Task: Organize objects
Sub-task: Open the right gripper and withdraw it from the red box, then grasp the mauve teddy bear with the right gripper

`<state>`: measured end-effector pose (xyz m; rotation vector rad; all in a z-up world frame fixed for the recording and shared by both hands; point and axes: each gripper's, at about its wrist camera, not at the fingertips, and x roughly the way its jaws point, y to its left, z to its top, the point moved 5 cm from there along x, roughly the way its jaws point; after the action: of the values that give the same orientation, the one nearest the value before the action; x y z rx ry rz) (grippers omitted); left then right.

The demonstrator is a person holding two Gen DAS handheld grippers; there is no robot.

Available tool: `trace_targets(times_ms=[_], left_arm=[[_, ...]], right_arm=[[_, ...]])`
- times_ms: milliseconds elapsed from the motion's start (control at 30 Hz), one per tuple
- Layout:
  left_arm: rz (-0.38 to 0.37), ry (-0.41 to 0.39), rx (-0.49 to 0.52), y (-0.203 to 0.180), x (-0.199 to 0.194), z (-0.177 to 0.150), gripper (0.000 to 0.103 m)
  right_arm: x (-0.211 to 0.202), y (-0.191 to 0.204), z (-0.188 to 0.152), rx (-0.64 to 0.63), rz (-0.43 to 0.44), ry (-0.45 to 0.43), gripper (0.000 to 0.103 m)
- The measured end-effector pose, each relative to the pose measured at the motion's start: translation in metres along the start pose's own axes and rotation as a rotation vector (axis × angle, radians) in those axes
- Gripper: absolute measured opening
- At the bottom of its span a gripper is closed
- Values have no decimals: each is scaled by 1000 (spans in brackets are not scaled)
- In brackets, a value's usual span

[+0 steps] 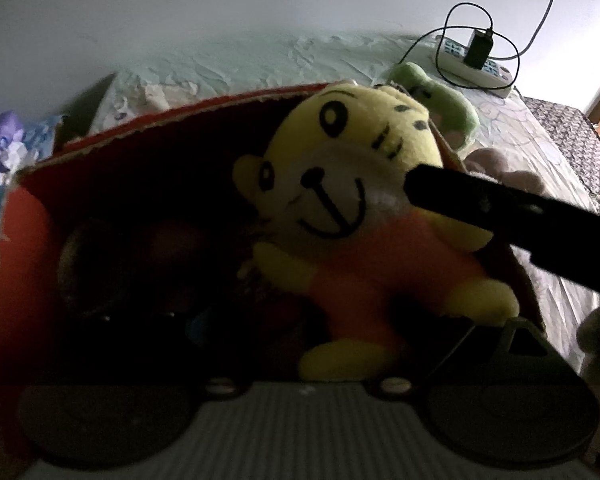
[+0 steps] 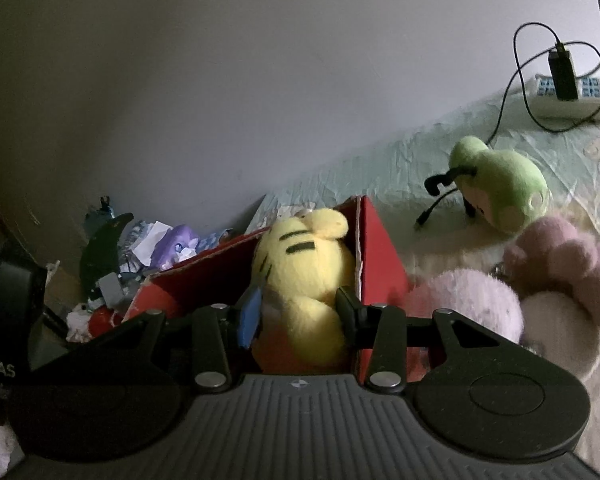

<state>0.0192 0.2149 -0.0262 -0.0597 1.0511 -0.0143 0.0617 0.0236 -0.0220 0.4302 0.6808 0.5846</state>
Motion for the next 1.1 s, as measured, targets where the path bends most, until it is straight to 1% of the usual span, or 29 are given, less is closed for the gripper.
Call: trace_targets(times_ms=[200,400,600,733,833,933,1033,1100], left_arm=[[63,-19,-1,-4,-14,-4,92],[129,-35,-2,-10,-27,-10,92],[157,-36,-24,-15,-39,-19,92],[180,-51,-47,-19,-49,-22,92],[172,-64,-63,-25,-57,-24,92],[158,-93,-62,-33,-69,-26,92],[141,-138,-40,-44,-82,-25,92],[115,-178,-12,-56,-92,-24,92]], right_arm=[[-14,1,-2,8,8,-1,44],[-28,-2,-7,35,41,3,45],[-43,-5,-12,52,88,12,45],[-57,-13,-14,60,102,10,45],[-67,-24,-17,80,114,5,45],[-82,-39,-19,100,115,-7,45],[-97,-59,-20,122,86,-25,45],[-107,-75,-23,144,54,-33,45]])
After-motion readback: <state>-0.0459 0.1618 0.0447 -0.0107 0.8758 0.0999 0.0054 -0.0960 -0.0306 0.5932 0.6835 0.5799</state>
